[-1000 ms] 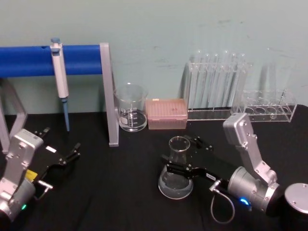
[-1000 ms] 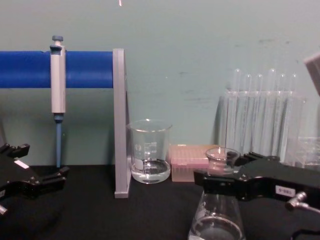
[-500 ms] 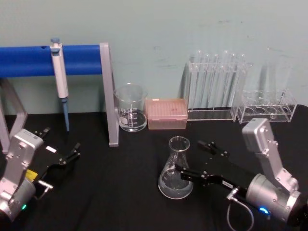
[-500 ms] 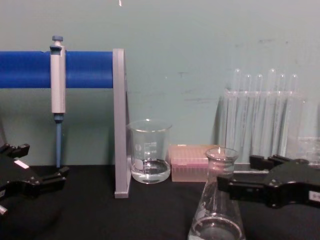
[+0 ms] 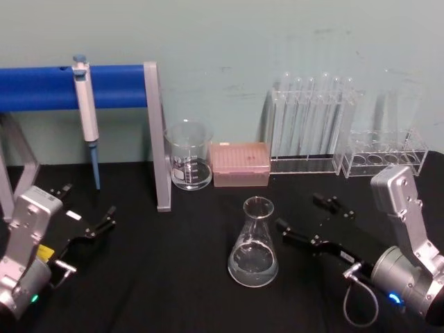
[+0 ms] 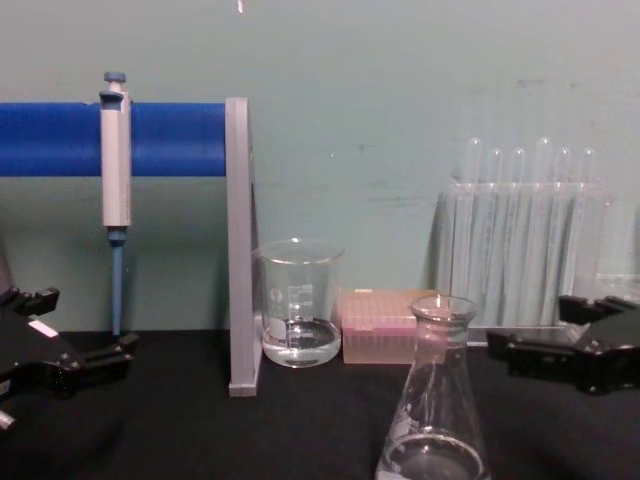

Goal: Grasp the erlenmeyer flask with one hand, shake it three times, then place it back.

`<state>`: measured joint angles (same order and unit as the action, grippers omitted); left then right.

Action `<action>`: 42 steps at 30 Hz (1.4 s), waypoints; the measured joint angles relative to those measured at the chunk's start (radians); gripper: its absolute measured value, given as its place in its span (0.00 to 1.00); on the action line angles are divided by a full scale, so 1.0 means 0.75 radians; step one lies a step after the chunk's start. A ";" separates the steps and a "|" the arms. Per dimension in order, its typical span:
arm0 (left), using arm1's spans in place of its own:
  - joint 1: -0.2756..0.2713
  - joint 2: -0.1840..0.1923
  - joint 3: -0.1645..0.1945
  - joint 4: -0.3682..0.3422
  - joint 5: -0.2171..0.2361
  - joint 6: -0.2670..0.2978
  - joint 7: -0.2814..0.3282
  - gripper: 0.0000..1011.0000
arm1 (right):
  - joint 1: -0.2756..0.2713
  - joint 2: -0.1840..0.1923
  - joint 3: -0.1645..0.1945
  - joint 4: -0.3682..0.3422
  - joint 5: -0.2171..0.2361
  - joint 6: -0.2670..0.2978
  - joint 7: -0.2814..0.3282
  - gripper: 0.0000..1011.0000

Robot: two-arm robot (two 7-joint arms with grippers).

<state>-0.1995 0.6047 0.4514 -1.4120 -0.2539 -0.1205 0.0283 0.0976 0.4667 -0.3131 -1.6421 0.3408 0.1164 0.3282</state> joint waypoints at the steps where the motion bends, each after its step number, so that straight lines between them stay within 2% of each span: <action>1: 0.000 0.000 0.000 0.000 0.000 0.000 0.000 0.99 | -0.003 -0.010 0.011 0.001 -0.012 0.005 -0.025 0.99; 12: 0.000 0.000 0.000 0.000 0.000 0.000 0.000 0.99 | -0.004 -0.103 0.063 0.050 -0.099 0.007 -0.165 0.99; 25: 0.000 0.000 0.000 0.000 0.000 0.000 0.000 0.99 | 0.008 -0.185 0.083 0.115 -0.168 -0.006 -0.218 0.99; 42: 0.000 0.000 0.000 0.000 0.000 0.000 0.000 0.99 | 0.009 -0.178 0.081 0.111 -0.164 -0.007 -0.215 0.99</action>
<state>-0.1995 0.6047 0.4514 -1.4120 -0.2539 -0.1205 0.0283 0.1045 0.3331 -0.2523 -1.5589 0.2178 0.1114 0.1668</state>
